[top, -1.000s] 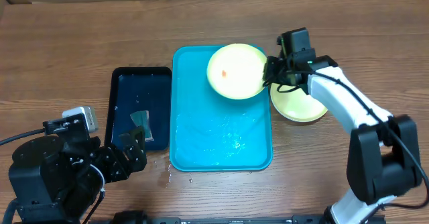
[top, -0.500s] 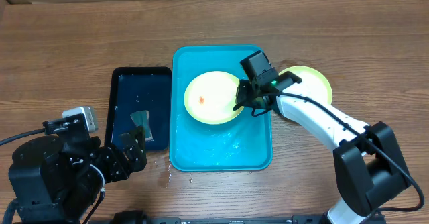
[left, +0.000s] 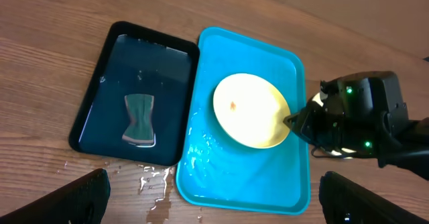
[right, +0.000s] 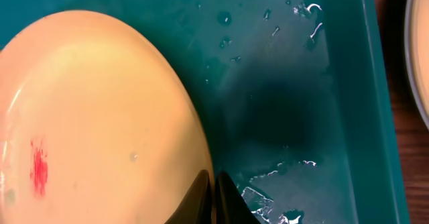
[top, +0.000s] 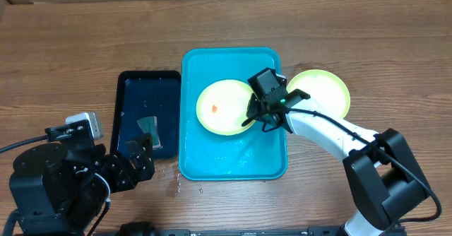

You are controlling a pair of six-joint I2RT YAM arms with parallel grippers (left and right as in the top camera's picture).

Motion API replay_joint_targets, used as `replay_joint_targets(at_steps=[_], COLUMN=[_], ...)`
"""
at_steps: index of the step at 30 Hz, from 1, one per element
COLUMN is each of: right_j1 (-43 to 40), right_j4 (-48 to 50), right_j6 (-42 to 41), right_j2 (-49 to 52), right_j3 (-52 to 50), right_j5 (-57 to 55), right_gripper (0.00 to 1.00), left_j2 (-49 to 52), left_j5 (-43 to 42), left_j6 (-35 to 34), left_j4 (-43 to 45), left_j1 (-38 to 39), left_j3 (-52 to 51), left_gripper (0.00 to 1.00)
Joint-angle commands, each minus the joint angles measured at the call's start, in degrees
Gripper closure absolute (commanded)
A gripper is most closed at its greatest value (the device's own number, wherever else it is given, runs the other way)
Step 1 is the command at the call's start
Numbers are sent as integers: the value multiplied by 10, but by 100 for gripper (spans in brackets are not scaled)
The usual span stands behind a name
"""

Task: Clean dirty plates on tray and stack at the side
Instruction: 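Reach the left gripper into the black tray and grasp the sponge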

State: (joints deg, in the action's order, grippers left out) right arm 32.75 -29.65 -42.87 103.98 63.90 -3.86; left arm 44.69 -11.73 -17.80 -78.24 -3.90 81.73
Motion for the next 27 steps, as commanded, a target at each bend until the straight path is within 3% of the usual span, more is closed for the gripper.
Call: replay_joint_targets(at_steps=[1, 3, 5, 7, 11, 14, 18, 27], right_j1=[2, 2, 2, 2, 2, 2, 2, 2], right_j4=[18, 24, 28, 33, 34, 33, 29, 15], right_j6=[-7, -7, -7, -7, -7, -7, -6, -7], right_j2=[-10, -10, -10, -10, -10, -10, -10, -10], right_j3=[-20, -26, -32, -36, -36, -36, -36, -36], right_j5=[-9, -10, -10, -10, -10, -10, -5, 3], right_gripper=[96, 95, 81, 74, 69, 74, 96, 94], left_j2=[0, 0, 0, 0, 0, 0, 0, 0], left_j5=[3, 3, 3, 3, 3, 3, 3, 3], left_j6=[11, 11, 11, 11, 11, 11, 11, 11], left_j4=[0, 0, 0, 0, 0, 0, 0, 0], left_j1=[-3, -3, -3, -3, -3, -3, -3, -3], left_j3=[3, 3, 3, 3, 3, 3, 3, 3], left_gripper=[0, 0, 0, 0, 0, 0, 0, 0])
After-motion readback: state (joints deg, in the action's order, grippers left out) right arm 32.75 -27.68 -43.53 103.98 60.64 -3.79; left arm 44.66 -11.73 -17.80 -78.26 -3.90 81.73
